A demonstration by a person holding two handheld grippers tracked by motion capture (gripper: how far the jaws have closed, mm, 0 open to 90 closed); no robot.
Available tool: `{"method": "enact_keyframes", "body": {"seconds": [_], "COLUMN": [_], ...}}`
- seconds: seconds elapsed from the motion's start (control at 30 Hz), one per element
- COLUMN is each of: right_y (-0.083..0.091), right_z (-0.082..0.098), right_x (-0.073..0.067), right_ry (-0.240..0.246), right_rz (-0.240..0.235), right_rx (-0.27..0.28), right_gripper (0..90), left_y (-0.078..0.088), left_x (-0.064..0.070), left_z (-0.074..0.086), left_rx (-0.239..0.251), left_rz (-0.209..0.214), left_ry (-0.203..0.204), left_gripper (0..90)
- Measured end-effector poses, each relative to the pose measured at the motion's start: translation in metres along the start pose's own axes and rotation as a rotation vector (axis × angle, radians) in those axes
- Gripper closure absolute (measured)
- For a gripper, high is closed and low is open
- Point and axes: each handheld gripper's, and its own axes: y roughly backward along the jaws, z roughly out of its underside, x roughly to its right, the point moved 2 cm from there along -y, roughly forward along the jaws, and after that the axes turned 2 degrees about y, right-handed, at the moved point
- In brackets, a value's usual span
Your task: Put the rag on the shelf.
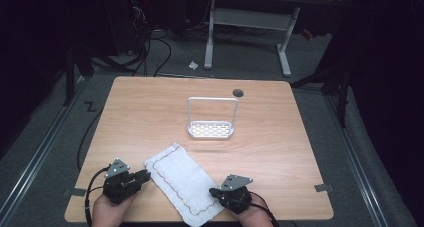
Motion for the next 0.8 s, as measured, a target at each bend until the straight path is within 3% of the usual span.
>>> {"method": "enact_keyframes", "body": {"seconds": [0.1,0.2,0.37,0.5,0.6,0.7,0.8], "right_y": [0.003,-0.005,-0.037,-0.069,-0.087,-0.096,-0.094], "right_z": [-0.012,-0.031,-0.071,-0.094,-0.101,-0.099,-0.092], "right_x": [0.005,0.019,0.041,0.047,0.047,0.045,0.045], "right_ry": [0.003,-0.001,0.005,0.025,0.041,0.051,0.065], "right_rz": [0.005,0.016,0.041,0.036,0.024,0.021,0.030], "right_rx": [0.036,0.039,0.013,-0.042,-0.080,-0.109,-0.102], "right_gripper": [90.0,90.0,90.0,90.0,90.0,90.0,90.0], "left_y": [-0.003,-0.007,-0.013,-0.018,-0.025,-0.030,-0.039], "left_x": [0.003,0.006,0.019,0.033,0.043,0.046,0.041], "left_z": [0.000,0.000,0.000,0.000,0.003,0.005,0.001], "left_rx": [-0.013,-0.027,-0.054,-0.070,-0.107,-0.132,-0.137], "left_rz": [0.014,0.034,0.073,0.118,0.124,0.115,0.109], "left_ry": [-0.010,-0.015,-0.041,-0.063,-0.114,-0.135,-0.110], "left_gripper": [78.6,81.4,83.3,83.3,83.2,83.2,84.7]}}
